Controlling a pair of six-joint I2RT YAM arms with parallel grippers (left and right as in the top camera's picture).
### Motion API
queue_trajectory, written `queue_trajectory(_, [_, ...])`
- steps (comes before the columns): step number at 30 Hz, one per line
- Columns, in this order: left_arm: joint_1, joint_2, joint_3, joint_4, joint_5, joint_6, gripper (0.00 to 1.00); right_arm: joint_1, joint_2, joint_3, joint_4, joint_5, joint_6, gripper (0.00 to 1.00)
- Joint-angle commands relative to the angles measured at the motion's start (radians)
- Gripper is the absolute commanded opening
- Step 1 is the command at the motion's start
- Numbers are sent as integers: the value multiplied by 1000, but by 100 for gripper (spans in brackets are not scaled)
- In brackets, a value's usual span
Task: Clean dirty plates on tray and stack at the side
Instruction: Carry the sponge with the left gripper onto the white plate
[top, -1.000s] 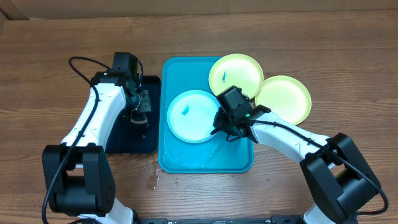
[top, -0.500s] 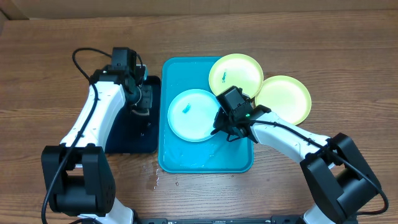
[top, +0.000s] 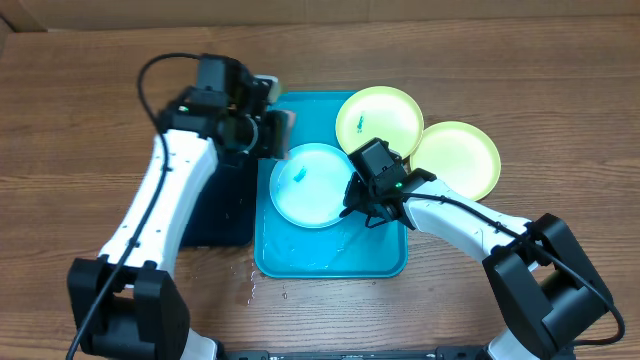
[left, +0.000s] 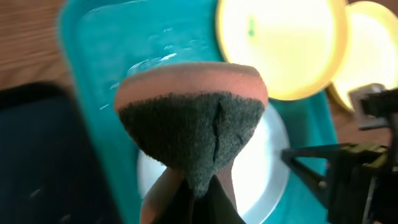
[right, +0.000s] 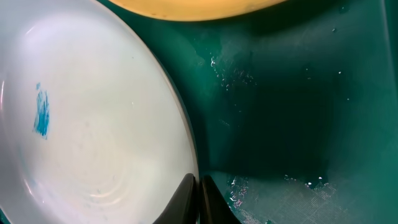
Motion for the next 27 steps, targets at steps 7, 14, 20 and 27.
queue_trajectory(7, [-111, -10, -87, 108, -82, 18, 4, -1, 3, -13, 9, -15, -25, 4])
queue_trajectory(14, [-112, -10, -119, 137, -142, 26, 4, -1, 3, -13, -7, -105, -35, 33])
queue_trajectory(20, [-113, 0, -137, 150, -143, 26, 4, -1, 3, -13, -24, -129, -12, 4])
queue_trajectory(27, [-122, 72, -138, 147, -146, 26, 4, -1, 3, -13, -23, -82, -13, 4])
